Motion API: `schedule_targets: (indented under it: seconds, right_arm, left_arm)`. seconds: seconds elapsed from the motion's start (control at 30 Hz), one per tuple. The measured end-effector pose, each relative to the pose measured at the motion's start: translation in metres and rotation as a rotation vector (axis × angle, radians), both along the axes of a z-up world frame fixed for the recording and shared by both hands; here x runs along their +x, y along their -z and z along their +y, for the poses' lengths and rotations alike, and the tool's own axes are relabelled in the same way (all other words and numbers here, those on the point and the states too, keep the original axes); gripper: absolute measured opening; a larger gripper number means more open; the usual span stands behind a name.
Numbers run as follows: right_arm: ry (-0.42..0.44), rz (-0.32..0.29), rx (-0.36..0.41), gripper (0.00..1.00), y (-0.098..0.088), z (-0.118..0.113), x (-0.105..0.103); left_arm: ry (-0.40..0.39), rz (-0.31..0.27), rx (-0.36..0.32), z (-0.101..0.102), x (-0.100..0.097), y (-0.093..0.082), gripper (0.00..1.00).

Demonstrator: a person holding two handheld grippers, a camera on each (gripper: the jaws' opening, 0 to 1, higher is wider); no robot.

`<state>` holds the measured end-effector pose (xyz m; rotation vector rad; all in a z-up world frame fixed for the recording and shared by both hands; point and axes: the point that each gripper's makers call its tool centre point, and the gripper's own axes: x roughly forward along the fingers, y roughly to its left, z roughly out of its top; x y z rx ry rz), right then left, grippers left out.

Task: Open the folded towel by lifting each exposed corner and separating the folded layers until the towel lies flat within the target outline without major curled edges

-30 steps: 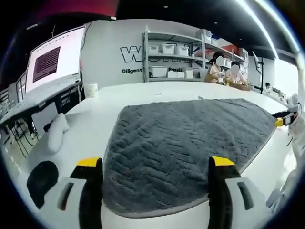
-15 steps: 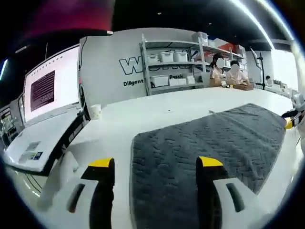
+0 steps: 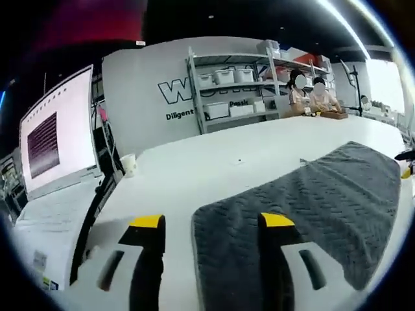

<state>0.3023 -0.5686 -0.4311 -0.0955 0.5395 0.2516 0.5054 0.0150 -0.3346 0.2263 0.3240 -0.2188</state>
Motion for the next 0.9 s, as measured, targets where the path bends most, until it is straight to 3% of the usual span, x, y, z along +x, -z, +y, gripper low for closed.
schedule_targets:
  seconds: [0.2, 0.3, 0.5, 0.63, 0.77, 0.9]
  right_arm:
    - [-0.002, -0.002, -0.002, 0.96, -0.002, 0.0, 0.0]
    - [-0.01, -0.003, -0.006, 0.96, -0.003, 0.003, -0.001]
    - [-0.018, -0.006, -0.037, 0.96, -0.009, 0.006, -0.003]
    - [-0.025, -0.016, -0.031, 0.95, -0.014, 0.008, -0.002]
    - [-0.023, -0.014, -0.04, 0.95, -0.015, 0.006, -0.003]
    - [-0.026, -0.007, -0.049, 0.95, -0.015, 0.005, -0.005]
  left_arm:
    - [0.004, -0.001, 0.005, -0.001, 0.028, -0.009, 0.51]
    - [-0.02, 0.029, 0.028, 0.002, 0.038, -0.001, 0.53]
    - [-0.044, 0.046, -0.037, 0.008, 0.064, 0.01, 0.45]
    - [-0.067, 0.051, 0.023, 0.02, 0.079, 0.019, 0.38]
    - [-0.051, 0.071, -0.013, 0.025, 0.093, 0.031, 0.37]
    - [-0.045, 0.101, -0.005, 0.027, 0.102, 0.046, 0.34]
